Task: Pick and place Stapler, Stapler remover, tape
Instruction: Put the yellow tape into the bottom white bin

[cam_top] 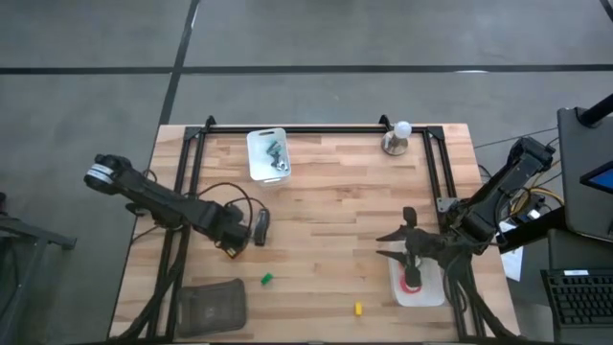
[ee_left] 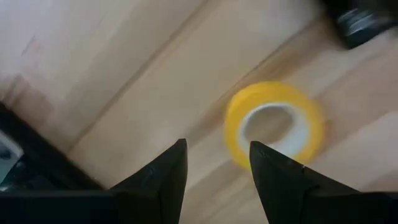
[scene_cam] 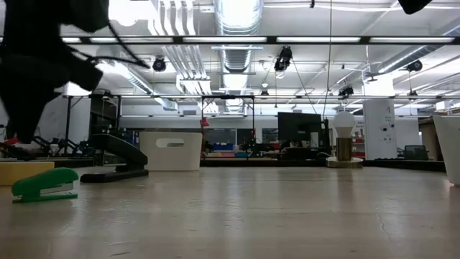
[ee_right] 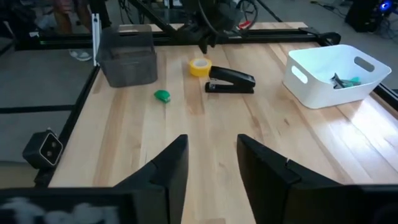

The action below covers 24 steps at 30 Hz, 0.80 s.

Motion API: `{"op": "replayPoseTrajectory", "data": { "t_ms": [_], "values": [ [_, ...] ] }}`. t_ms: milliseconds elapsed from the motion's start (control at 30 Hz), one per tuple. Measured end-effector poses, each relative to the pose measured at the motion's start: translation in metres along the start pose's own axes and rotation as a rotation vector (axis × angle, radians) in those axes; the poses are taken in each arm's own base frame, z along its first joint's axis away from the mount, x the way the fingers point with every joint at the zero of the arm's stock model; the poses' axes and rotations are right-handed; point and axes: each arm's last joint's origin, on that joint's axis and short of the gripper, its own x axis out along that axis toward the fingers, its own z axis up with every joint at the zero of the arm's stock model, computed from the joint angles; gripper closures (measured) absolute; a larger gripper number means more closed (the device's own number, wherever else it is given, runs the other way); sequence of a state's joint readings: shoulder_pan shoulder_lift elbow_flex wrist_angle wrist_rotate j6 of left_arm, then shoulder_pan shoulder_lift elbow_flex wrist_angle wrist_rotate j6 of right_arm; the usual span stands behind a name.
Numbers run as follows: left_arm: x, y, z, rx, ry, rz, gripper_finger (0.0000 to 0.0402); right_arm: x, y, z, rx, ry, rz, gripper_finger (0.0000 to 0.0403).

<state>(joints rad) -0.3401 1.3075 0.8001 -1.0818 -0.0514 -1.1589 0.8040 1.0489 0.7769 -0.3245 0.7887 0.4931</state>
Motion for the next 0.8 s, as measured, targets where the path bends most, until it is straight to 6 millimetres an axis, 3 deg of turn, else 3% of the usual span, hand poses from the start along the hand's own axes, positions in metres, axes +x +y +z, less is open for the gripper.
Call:
{"op": "replayPoseTrajectory", "data": {
  "t_ms": [233, 567, 800],
  "values": [
    [0.022, 0.003, -0.003, -0.021, 0.010, -0.039, 0.0226, 0.000, 0.000, 0.001, 0.005, -0.004, 0.002, 0.0281],
    [0.033, 0.002, -0.004, -0.019, -0.008, -0.086, 0.0229, 0.000, 0.000, 0.000, 0.004, -0.003, 0.002, 0.0282],
    [0.036, 0.002, -0.004, 0.004, -0.013, -0.095, 0.0289, 0.000, 0.000, 0.000, 0.001, -0.003, 0.002, 0.0283]
  ]
}}
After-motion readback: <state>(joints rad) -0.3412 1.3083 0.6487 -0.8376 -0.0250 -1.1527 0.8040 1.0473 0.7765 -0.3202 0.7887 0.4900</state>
